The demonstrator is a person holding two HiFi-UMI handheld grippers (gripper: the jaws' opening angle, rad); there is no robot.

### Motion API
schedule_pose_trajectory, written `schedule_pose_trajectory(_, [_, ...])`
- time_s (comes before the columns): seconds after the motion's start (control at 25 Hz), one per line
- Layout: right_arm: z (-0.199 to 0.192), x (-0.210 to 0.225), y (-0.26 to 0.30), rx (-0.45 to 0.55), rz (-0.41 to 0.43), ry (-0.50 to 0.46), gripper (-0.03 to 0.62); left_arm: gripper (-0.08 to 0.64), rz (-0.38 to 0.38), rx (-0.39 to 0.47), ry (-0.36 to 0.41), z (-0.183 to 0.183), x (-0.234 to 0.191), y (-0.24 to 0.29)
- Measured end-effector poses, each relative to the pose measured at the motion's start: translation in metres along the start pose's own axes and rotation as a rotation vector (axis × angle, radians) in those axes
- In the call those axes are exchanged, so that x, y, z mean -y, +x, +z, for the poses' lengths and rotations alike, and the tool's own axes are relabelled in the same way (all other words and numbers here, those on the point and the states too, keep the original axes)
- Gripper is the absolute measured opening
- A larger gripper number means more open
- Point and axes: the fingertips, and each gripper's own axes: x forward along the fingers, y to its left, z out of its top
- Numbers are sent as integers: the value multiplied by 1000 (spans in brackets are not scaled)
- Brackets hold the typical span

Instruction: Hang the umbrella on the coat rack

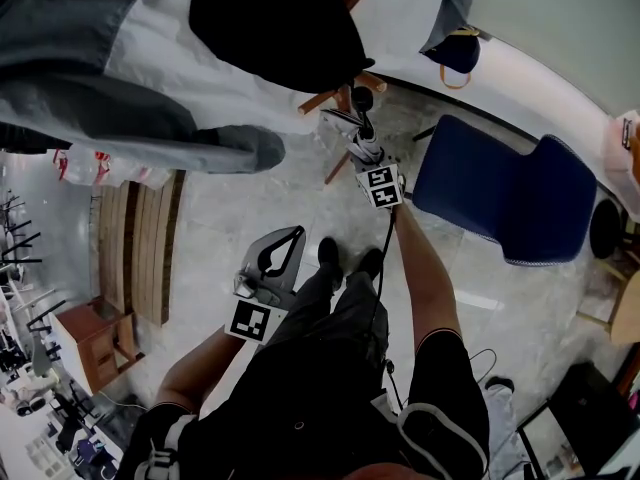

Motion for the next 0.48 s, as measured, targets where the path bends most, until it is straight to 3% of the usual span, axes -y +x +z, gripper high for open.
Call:
schedule_pose_trajectory(0.24, [3,-2,-4,-15,16,-30,260,0,-7,-3,9,0,4,0])
schedule_pose_trajectory(0.48, [5,1,-13,-3,-3,-62,411,0,-4,2,7,0,8,0])
